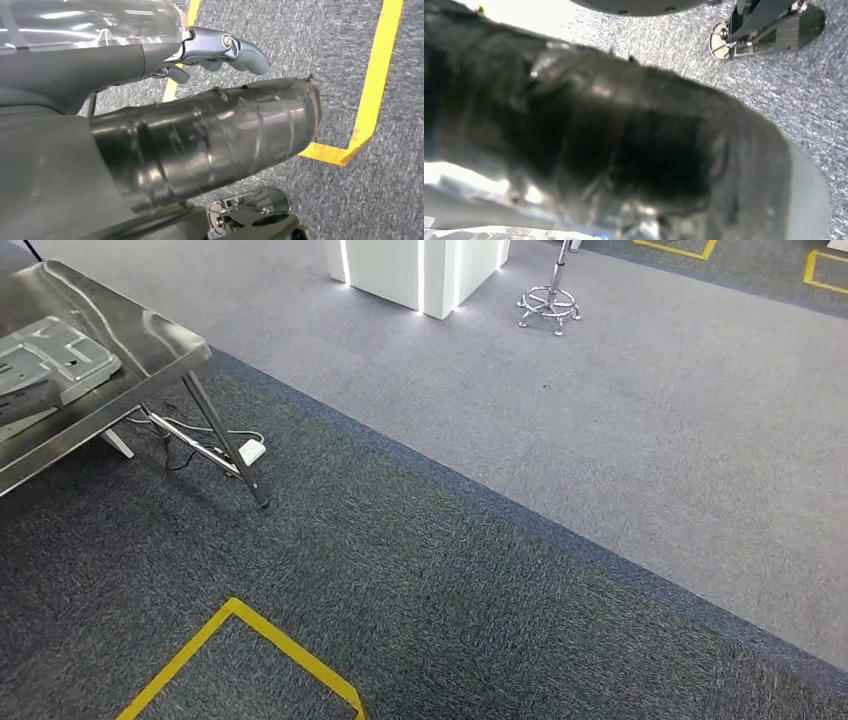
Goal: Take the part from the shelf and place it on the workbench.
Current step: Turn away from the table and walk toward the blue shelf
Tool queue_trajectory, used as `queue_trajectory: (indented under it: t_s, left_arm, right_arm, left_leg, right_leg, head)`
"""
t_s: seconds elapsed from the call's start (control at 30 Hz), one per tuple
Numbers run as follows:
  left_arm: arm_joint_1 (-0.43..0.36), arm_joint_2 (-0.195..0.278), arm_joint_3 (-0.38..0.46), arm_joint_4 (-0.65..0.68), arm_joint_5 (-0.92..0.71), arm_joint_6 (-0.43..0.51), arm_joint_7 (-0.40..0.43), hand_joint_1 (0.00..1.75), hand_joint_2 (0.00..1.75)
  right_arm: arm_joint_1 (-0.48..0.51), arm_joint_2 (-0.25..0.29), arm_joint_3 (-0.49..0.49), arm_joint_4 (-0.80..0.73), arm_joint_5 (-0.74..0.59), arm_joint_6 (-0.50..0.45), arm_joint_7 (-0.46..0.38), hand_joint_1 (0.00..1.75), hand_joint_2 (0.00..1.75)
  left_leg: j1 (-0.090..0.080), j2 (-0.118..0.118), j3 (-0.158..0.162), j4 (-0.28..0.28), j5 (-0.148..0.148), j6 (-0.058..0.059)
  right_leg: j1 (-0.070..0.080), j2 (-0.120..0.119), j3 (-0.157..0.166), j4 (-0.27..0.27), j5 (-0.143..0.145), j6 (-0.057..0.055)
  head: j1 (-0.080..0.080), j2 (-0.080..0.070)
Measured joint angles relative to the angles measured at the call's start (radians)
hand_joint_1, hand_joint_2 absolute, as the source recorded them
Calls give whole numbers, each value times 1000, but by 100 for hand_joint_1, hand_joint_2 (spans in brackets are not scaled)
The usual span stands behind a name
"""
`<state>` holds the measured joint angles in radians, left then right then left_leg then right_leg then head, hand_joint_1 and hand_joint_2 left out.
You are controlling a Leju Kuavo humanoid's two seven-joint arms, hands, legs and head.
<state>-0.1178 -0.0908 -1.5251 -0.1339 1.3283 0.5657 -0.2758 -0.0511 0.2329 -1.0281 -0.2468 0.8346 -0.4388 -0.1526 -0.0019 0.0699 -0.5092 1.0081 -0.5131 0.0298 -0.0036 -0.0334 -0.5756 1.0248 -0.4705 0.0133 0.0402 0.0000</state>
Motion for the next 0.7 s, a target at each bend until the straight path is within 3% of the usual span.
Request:
queue_trajectory:
  t_s: [0.07,0.1,0.2,0.23,0.27,0.3,0.33,0.4,0.47,0.53,0.6,0.67,0.7]
  left_arm:
    - [-2,0,0,0,0,0,0,0,0]
    - [-2,0,0,0,0,0,0,0,0]
    - [0,0,0,0,0,0,0,0,0]
    - [2,0,0,0,0,0,0,0,0]
    - [4,0,0,0,0,0,0,0,0]
    - [4,0,0,0,0,0,0,0,0]
    - [5,0,0,0,0,0,0,0,0]
    - [4,1,0,0,0,0,0,0,0]
    - [3,1,0,0,0,0,0,0,0]
    - [2,1,0,0,0,0,-1,0,0]
    - [0,1,-1,0,0,0,-2,0,0]
    - [1,1,-1,0,0,0,-3,0,0]
    - [2,1,-1,0,0,0,-3,0,0]
  right_arm:
    - [1,0,3,0,0,0,0,0,0]
    - [1,0,4,0,0,0,0,0,0]
    - [-1,0,6,0,1,0,0,0,0]
    - [-1,0,7,0,1,0,0,0,0]
    - [-1,0,7,0,1,0,0,0,0]
    - [0,0,8,0,1,0,0,0,0]
    - [0,0,8,0,2,1,0,0,0]
    - [-1,0,9,0,3,2,0,0,0]
    - [-1,0,10,0,4,4,0,0,0]
    - [0,0,11,0,4,10,0,0,0]
    - [1,0,11,0,6,16,0,0,0]
    - [0,0,11,0,8,18,0,0,0]
    - [-1,0,11,0,8,19,1,0,0]
  left_leg:
    - [4,-9,-2,12,-13,-10]
    - [6,-23,-14,41,-34,-15]
    - [9,-59,-100,227,-129,-24]
    - [10,-61,-125,278,-142,-25]
    - [11,-62,-135,293,-134,-26]
    - [12,-63,-125,265,-106,-26]
    - [14,-68,-99,205,-65,-25]
    - [18,-104,-45,75,-7,-21]
    - [16,-127,-28,26,3,-15]
    - [14,-113,-26,21,9,-3]
    - [15,-92,-24,12,18,13]
    - [13,-68,-24,6,22,23]
    - [11,-55,-24,6,21,26]
  right_leg:
    - [-4,11,1,-7,4,-13]
    - [-6,17,2,-11,7,-19]
    - [-6,37,1,-12,10,-30]
    - [-5,45,1,-11,10,-30]
    - [-5,55,1,-9,10,-30]
    - [-5,65,1,-7,9,-29]
    - [-6,76,1,-4,8,-28]
    - [-5,96,-3,4,6,-21]
    - [-4,111,-10,9,7,-9]
    - [-6,122,-15,8,11,4]
    - [-8,96,-28,34,-8,14]
    - [-9,56,-73,133,-68,21]
    - [-10,48,-105,200,-99,24]
  head:
    - [0,0]
    - [0,0]
    - [0,0]
    - [0,0]
    - [0,0]
    - [0,0]
    - [0,0]
    - [0,0]
    - [0,0]
    - [0,0]
    - [1,0]
    - [2,0]
    - [2,0]
